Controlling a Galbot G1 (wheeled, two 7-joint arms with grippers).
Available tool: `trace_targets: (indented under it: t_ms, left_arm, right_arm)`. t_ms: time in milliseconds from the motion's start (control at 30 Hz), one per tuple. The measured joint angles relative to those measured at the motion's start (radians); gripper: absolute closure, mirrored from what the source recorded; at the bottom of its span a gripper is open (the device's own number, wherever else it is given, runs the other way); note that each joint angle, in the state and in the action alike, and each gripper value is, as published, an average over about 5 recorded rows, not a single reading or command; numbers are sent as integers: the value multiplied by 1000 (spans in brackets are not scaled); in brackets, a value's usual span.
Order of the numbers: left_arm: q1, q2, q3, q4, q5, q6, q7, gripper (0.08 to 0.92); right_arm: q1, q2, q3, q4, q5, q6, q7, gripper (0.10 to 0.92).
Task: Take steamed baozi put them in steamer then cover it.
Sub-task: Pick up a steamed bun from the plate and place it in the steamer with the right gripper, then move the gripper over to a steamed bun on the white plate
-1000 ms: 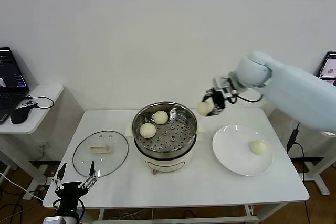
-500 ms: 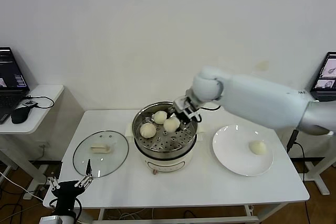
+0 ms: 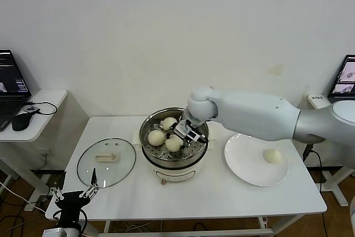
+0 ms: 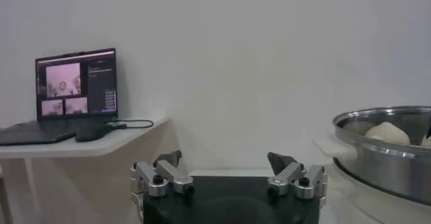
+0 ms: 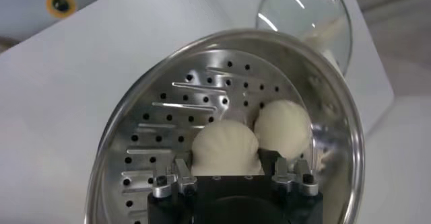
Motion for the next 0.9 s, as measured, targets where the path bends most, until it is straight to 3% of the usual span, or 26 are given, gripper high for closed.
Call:
trace_targets:
  t_ms: [300, 567, 900]
  left_arm:
    - [-1, 1, 2, 4, -1, -1, -1, 177]
    - [2, 3, 2, -1, -2, -1, -1, 177]
    - [4, 11, -5, -8, -2, -1, -2, 177]
  right_arm:
    - [-4, 17, -23, 0, -23, 48, 0, 376]
    - [12, 11, -28, 2, -30, 69, 1, 213]
    - [52, -45, 33, 6, 11, 30, 3, 203]
